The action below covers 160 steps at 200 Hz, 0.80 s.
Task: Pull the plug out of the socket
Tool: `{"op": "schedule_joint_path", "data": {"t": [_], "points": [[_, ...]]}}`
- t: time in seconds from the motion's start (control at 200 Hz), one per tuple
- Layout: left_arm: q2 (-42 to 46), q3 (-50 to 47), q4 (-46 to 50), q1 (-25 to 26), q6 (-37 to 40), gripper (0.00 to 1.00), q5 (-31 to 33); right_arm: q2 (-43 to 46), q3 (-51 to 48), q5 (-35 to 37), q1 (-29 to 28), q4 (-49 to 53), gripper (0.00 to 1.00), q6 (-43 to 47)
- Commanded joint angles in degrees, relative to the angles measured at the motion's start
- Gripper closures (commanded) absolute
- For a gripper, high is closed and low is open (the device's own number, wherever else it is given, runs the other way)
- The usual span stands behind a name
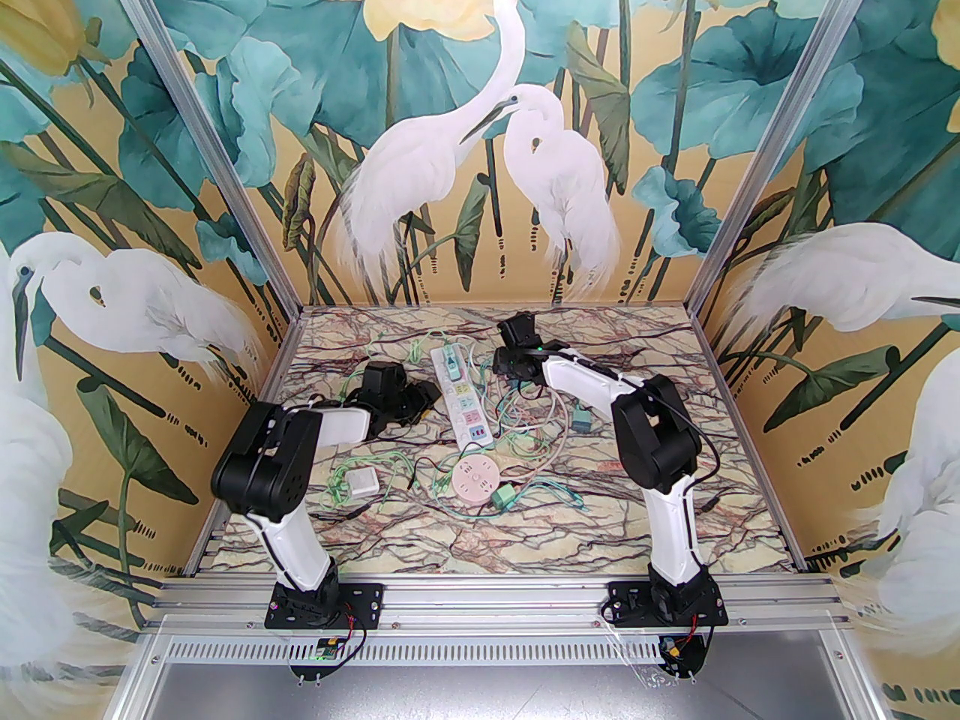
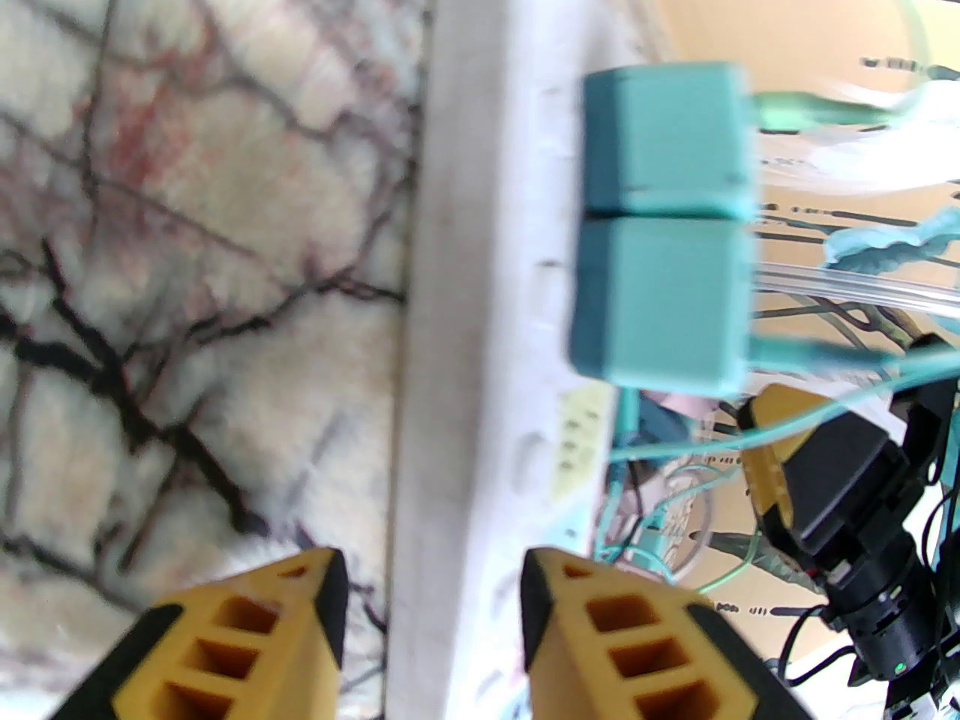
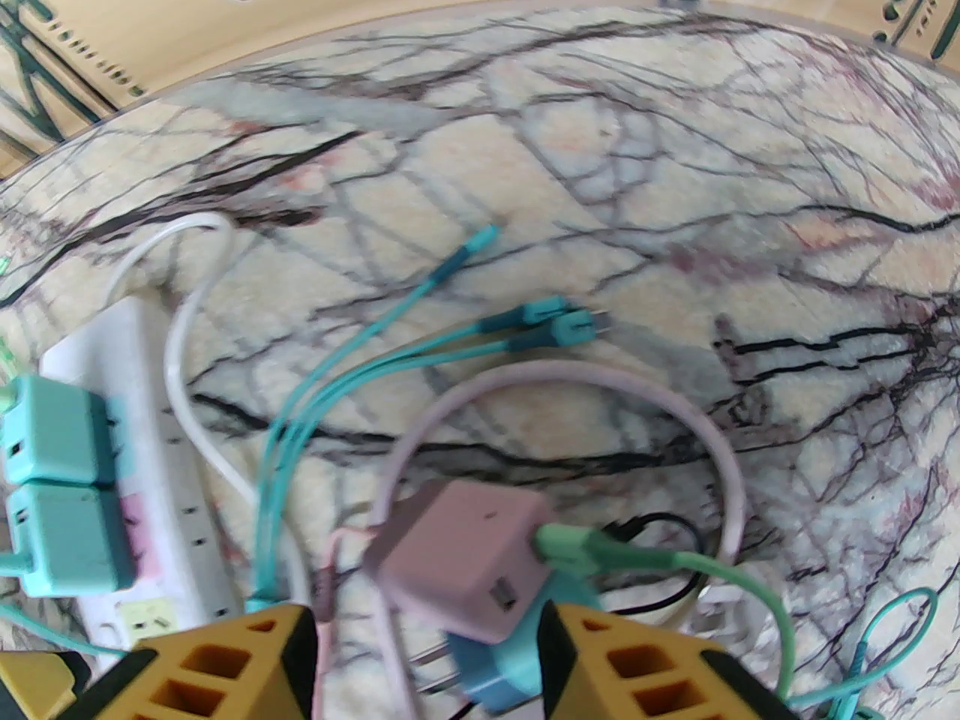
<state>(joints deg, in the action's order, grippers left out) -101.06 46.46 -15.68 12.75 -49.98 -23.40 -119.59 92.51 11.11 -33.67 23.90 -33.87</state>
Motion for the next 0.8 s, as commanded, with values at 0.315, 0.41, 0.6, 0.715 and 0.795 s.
{"op": "schedule_joint_path", "data": {"t": [0.315,0.41,0.6,0.715,0.795], "points": [[7.6,-6.4,-4.4,-2.4,-1.9,0.36,9.6,4.2,4.7,12.1,-10.9,-1.7,0.44,7.4],[8.1,-6.7,-4.2,-2.5,-2.0,0.28,10.3,3.5,5.8,9.2,-11.8,-2.4,0.44,8.8],[8.2,-6.9,-4.0,-2.6,-2.0,0.19,10.5,0.0,9.1,5.4,-13.5,-1.9,0.47,10.4],[8.3,-6.8,-4.0,-2.6,-2.0,0.02,10.4,-2.5,11.3,3.1,-13.5,-1.0,0.51,9.6],[8.2,-6.7,-3.9,-2.6,-1.9,0.01,10.2,-4.3,13.0,2.1,-13.5,-0.4,0.52,9.2]]}}
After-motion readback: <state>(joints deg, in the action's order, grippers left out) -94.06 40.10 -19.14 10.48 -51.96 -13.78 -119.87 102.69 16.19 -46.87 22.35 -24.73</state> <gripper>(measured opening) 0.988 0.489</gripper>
